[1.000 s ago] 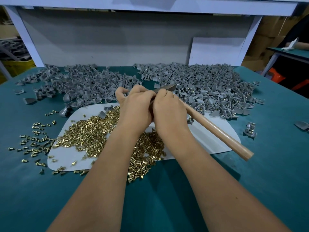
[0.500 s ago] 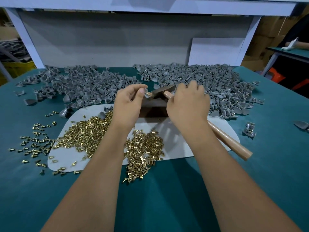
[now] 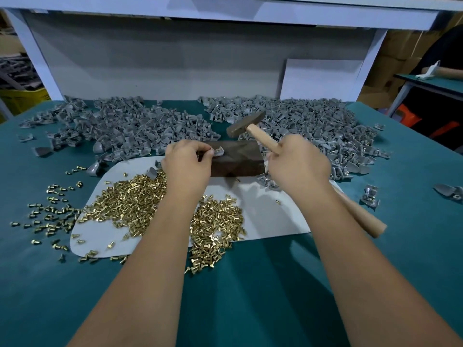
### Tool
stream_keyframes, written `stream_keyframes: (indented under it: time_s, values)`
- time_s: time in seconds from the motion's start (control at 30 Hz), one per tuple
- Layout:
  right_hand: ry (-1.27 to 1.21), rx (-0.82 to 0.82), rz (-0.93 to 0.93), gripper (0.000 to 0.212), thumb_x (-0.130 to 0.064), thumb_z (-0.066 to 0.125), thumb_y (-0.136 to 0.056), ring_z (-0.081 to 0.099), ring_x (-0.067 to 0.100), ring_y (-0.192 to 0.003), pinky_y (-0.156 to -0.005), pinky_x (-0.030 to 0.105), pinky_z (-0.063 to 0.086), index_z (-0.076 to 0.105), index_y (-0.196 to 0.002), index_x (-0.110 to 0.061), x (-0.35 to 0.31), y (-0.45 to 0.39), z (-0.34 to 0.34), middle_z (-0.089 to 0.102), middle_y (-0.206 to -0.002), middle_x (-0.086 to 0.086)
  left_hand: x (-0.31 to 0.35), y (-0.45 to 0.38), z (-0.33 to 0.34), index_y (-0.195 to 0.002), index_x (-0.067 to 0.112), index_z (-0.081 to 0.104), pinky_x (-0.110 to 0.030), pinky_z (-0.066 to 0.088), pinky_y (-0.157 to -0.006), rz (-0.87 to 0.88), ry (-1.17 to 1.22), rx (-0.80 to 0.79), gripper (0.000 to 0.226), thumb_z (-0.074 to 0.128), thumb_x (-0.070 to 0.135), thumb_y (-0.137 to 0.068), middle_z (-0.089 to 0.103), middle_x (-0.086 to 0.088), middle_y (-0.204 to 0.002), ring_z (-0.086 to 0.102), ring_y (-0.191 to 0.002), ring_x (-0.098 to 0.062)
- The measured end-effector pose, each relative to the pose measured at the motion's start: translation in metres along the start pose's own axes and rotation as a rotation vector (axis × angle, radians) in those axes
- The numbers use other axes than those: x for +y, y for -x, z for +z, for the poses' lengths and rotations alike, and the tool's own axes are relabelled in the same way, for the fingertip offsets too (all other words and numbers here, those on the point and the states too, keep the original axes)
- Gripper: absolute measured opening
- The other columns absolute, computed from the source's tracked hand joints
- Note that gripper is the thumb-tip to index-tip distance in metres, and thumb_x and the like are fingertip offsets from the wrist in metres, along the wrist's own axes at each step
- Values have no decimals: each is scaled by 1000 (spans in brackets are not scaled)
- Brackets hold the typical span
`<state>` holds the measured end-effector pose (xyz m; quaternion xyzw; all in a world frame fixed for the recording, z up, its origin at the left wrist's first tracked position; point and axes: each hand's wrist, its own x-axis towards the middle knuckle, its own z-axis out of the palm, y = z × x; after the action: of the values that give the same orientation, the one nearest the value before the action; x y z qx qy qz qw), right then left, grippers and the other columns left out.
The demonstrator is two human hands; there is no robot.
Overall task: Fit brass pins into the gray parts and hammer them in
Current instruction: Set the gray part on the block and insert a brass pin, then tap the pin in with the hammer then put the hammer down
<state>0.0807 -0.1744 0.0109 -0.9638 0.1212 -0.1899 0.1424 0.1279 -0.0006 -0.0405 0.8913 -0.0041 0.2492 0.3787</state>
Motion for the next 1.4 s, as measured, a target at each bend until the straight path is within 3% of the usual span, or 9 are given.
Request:
stream_keyframes:
  time_s: [0.2,0.33,0.47,0.7,0.83,0.93,1.07,1.23,1.4]
  values:
    - [-258,-17,-76,13,-30,51,-95,54,22,-63,-51,28,31,58,-92,-20,6,8,-4,56,-70,-1,7,3,4,-92,27,75,-34,20,-84,-19,7,0,17,66,42,-89,66,5,-112,42,-119,-24]
    - [-708,-68,66,18,-28,48,-98,43,15,-51,-48,29,33,59,-90,-17,2,3,-8,47,-64,-3,4,3,6,-91,31,73,-36,25,-88,-8,6,-25,9,66,36,-90,66,6,-112,42,-119,-25]
    - [-1004,-234,168,24,-23,45,-99,42,12,-40,-38,22,33,59,-84,-10,3,-1,-25,48,-59,2,5,2,7,-90,33,71,-35,23,-87,-26,-19,-26,8,66,39,-90,64,6,-112,41,-118,-24]
    - [-1387,-552,411,33,-19,35,-103,45,10,-40,-34,19,35,59,-94,1,1,15,-13,50,-55,2,5,4,12,-90,29,72,-33,19,-87,22,-20,-3,11,69,39,-86,64,6,-109,39,-118,-21]
    - [-1383,-575,438,21,-11,31,-100,40,11,-38,-33,18,31,50,-105,-4,-2,23,-2,47,-56,4,9,6,10,-82,28,70,-33,22,-96,52,45,-6,10,72,38,-85,66,12,-106,43,-120,-19]
    - [-1292,-560,416,24,-9,28,-100,40,12,-39,-34,19,32,52,-103,-11,-3,27,2,46,-62,6,11,6,7,-75,30,67,-41,32,-107,23,140,-29,11,75,34,-83,62,17,-94,50,-116,-17]
    - [-1197,-505,342,32,-9,28,-100,41,13,-41,-36,20,33,58,-94,-19,-4,31,3,46,-63,6,12,5,5,-71,32,66,-48,41,-103,-33,198,-58,15,77,35,-81,61,16,-87,57,-109,-18]
    - [-1061,-460,284,29,-15,28,-103,41,14,-44,-36,19,34,53,-118,-17,-7,34,10,46,-70,8,10,4,7,-75,31,53,-48,46,-100,-100,304,-50,28,81,33,-76,68,10,-98,61,-104,-18]
    - [-1010,-451,262,29,-16,27,-103,40,14,-45,-36,18,33,51,-116,-10,-10,36,14,43,-73,10,10,5,6,-84,31,40,-49,42,-102,-118,346,-37,46,85,32,-73,69,19,-85,64,-102,-10]
